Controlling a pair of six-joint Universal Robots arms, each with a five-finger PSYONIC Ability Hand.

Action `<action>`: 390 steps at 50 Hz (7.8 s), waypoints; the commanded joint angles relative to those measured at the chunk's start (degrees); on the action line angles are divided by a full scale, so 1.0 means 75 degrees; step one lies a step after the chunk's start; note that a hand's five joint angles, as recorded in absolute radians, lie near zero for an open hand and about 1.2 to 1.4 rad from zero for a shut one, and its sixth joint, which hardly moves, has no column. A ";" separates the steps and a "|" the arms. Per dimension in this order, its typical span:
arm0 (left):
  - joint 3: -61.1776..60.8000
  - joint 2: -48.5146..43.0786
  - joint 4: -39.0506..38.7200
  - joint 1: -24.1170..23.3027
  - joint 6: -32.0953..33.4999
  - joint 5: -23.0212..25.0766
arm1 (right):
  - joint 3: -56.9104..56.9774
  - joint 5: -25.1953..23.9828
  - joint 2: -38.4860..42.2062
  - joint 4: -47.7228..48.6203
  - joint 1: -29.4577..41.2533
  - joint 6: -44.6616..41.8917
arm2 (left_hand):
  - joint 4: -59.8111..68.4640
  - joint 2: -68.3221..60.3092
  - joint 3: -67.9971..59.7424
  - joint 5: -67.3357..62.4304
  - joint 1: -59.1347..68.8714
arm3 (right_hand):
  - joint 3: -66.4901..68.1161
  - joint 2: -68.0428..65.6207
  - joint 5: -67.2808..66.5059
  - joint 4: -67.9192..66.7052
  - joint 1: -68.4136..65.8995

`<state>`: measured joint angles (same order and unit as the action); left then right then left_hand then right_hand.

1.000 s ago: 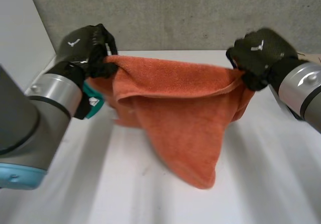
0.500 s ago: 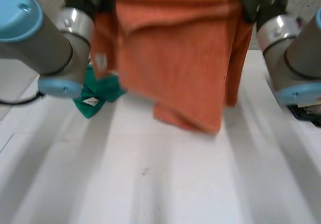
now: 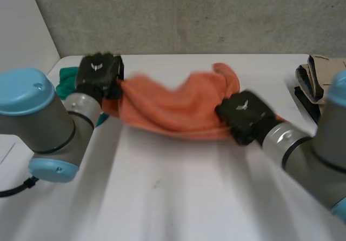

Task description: Fold the laundry.

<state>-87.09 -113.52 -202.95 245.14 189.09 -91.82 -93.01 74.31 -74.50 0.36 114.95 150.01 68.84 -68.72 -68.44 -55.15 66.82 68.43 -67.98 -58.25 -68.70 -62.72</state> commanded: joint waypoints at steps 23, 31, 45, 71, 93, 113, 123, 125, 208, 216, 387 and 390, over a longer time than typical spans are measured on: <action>-0.0423 0.1589 0.0611 -0.0013 -0.1154 0.0020 | 0.0272 -0.1422 0.0815 -0.0963 -0.2563 -0.1223 | 0.1488 -0.1504 -0.1542 -0.1980 0.1757 | -0.5672 0.5613 0.5648 0.5708 0.4910; -0.0318 0.0957 0.0552 0.0431 -0.1142 0.0020 | 0.0657 -0.1880 0.1798 -0.0624 -0.2916 -0.2914 | 0.1488 -0.1504 -0.1542 -0.1980 0.1757 | -0.5000 0.4940 0.4975 0.5036 0.4238; 0.0186 0.0230 0.0540 0.0655 -0.1142 0.0009 | 0.1654 -0.2279 0.2960 -0.0318 -0.2940 -0.2951 | 0.1488 -0.1504 -0.1542 -0.1980 0.1757 | -0.4192 0.4132 0.4167 0.4228 0.3430; 0.0667 -0.0368 0.0610 0.1065 -0.1142 -0.0015 | 0.2311 -0.2209 0.3687 0.0033 -0.2894 -0.2892 | 0.1488 -0.1504 -0.1542 -0.1980 0.1757 | -0.3070 0.3011 0.3046 0.3106 0.2308; 0.0596 -0.0356 0.0622 0.1369 -0.1154 -0.0015 | 0.2873 -0.1612 0.3910 0.1123 -0.2777 -0.1441 | 0.1488 -0.1504 -0.1542 -0.1980 0.1757 | -0.1798 0.1738 0.1773 0.1834 0.1035; 0.0585 -0.0391 0.0622 0.1381 -0.1154 -0.0015 | 0.2416 -0.1810 0.3241 -0.0834 -0.2870 -0.1146 | 0.1488 -0.1504 -0.1542 -0.1980 0.1757 | -0.4686 0.4626 0.4661 0.4722 0.3924; 0.0573 -0.0403 0.0646 0.1381 -0.1166 -0.0003 | 0.2580 -0.1764 0.3710 -0.0530 -0.2812 -0.1099 | 0.1488 -0.1504 -0.1542 -0.1980 0.1757 | -0.2938 0.2879 0.2914 0.2974 0.2176; 0.0561 -0.0403 0.0657 0.1381 -0.1166 -0.0003 | 0.2592 -0.1740 0.3745 -0.0354 -0.2800 -0.1087 | 0.1488 -0.1504 -0.1542 -0.1980 0.1757 | -0.2400 0.2340 0.2375 0.2436 0.1638; 0.1851 0.0793 0.3410 0.0889 -0.1025 0.0384 | 0.0754 -0.0450 -0.0438 0.1605 -0.2518 -0.0361 | 0.1488 -0.1504 -0.1542 -0.1980 0.1757 | 0.1542 -0.1602 -0.1567 -0.1506 -0.2305; 0.1733 -0.0554 0.3646 0.0878 -0.0908 0.0407 | 0.0119 -0.0709 0.0099 0.1545 -0.2659 -0.0747 | 0.1488 -0.1504 -0.1542 -0.1980 0.1757 | 0.1542 -0.1602 -0.1567 -0.1506 -0.2305; -0.0927 -0.1551 -0.1862 0.0900 0.3170 0.0302 | 0.1585 0.0088 0.2211 0.0584 -0.2495 -0.0923 | -0.1507 0.1490 0.1453 0.1014 -0.1237 | 0.1542 -0.1602 -0.1567 -0.1506 -0.2305; -0.0880 -0.1598 -0.1909 0.1146 0.3147 0.0313 | 0.1468 0.0100 0.2082 0.0608 -0.2542 -0.0900 | -0.4113 0.4096 0.4059 0.3621 -0.3844 | 0.1542 -0.1602 -0.1567 -0.1506 -0.2305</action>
<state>-93.93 -125.31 -216.85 251.34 212.88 -89.59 -79.52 75.37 -56.27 4.21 97.44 142.60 46.24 -45.45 -46.54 -36.30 43.91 68.48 -68.03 -58.78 -68.86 -65.54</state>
